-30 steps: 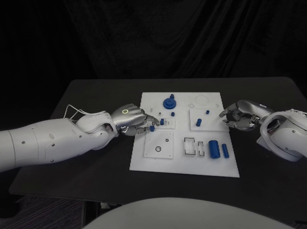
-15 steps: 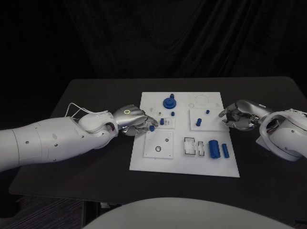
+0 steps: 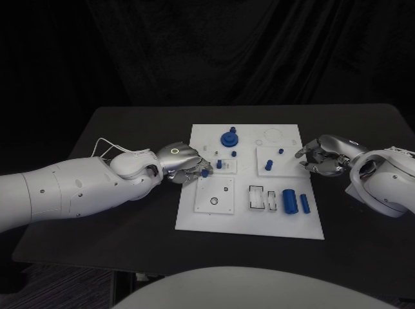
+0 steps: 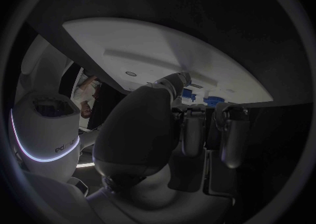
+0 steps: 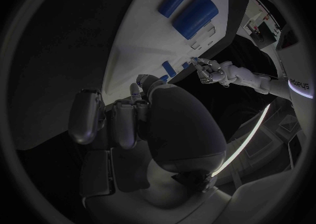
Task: Assemble the parts on the task board
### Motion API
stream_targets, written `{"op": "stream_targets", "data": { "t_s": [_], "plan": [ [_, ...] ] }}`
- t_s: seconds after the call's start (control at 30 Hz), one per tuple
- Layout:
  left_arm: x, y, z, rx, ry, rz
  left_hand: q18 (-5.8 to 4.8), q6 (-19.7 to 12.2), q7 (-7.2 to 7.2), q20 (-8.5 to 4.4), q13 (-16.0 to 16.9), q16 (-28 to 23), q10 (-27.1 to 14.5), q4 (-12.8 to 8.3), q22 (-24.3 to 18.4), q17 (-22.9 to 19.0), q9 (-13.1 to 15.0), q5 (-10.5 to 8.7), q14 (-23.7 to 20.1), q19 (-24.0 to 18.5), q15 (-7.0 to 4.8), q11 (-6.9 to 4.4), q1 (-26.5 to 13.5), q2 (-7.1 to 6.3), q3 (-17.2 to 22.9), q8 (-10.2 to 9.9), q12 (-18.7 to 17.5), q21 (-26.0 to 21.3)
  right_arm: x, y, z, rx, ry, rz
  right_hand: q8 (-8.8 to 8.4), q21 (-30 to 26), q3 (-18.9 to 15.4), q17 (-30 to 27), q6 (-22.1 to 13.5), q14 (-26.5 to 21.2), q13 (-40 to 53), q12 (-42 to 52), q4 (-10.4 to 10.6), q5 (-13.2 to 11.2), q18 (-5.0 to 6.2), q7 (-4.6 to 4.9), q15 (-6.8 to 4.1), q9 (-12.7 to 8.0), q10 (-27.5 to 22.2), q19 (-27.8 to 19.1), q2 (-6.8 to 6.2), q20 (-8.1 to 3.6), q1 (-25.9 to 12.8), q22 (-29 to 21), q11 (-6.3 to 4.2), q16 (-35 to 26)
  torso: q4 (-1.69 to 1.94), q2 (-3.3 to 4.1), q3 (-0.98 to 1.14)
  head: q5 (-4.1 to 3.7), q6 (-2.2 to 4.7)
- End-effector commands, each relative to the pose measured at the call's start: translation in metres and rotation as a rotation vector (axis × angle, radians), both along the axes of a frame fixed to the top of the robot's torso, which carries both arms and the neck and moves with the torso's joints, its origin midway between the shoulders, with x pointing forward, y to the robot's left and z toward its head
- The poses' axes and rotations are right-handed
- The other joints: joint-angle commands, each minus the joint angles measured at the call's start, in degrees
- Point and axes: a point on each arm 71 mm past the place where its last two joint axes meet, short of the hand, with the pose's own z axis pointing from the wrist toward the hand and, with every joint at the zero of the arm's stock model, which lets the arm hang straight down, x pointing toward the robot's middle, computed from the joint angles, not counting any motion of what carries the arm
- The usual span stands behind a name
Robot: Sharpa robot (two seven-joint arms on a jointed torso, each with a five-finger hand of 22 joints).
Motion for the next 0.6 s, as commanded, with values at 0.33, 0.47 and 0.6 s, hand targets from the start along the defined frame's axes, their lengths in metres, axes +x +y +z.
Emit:
{"op": "stream_targets", "data": {
  "t_s": [0.33, 0.47, 0.6],
  "plan": [
    [0.0027, -0.004, 0.0003, -0.006, -0.016, -0.007, -0.62, 3.2, 0.43, -0.57, 15.1, 0.4, 5.7, -0.1, 14.8, 15.1, -0.4, -2.02, 6.2, 5.6, -0.36, -0.16, -1.1, 0.42, 0.7, 0.3, 0.2, -0.2, -0.0006, 0.0009, -0.0008, -0.001, 0.0, 0.0, -0.05, -0.1, 0.3, 7.1, 0.5, 3.8, 5.0, -0.2, 0.1, -0.7, -0.04, 0.08, 0.31, -0.1, -0.1, -0.1, 0.02, 0.13, -0.9, 9.8, 0.06, -0.2, -0.04, -0.03, 0.03, 0.07, -0.01],
    [0.0029, -0.0044, 0.0006, -0.012, -0.025, -0.009, -0.59, 4.3, 0.83, -0.53, 15.1, 0.4, 5.7, -0.1, 14.8, 15.1, -0.4, -2.76, 6.2, 5.5, -0.28, -0.02, -1.4, 0.67, 0.6, 0.5, 0.2, -0.3, -0.0005, 0.0006, -0.0008, -0.001, -0.001, -0.001, -0.06, -0.1, 0.2, 7.1, 0.5, 3.8, 5.0, -0.2, 0.2, -1.2, -0.05, 0.07, 0.31, -0.1, -0.1, -0.1, 0.02, 0.13, -1.1, 9.8, 0.07, -0.1, -0.06, -0.02, 0.03, 0.03, -0.01],
    [0.002, -0.0034, 0.0024, -0.028, -0.043, -0.013, -0.58, 5.4, 1.34, -0.45, 15.1, 0.4, 5.7, 0.1, 14.8, 15.1, -0.3, -3.39, 6.2, 5.4, -0.12, 0.24, -1.8, 1.03, 0.4, 0.8, 0.2, -0.4, -0.0005, 0.0003, -0.0008, -0.001, -0.001, -0.001, -0.07, -0.1, 0.2, 7.1, 0.5, 3.8, 5.0, -0.2, 0.3, -1.6, -0.04, 0.07, 0.31, -0.1, -0.1, -0.1, 0.05, 0.14, -1.2, 9.8, 0.07, -0.2, -0.03, -0.05, 0.02, 0.1, -0.01]
  ]
}}
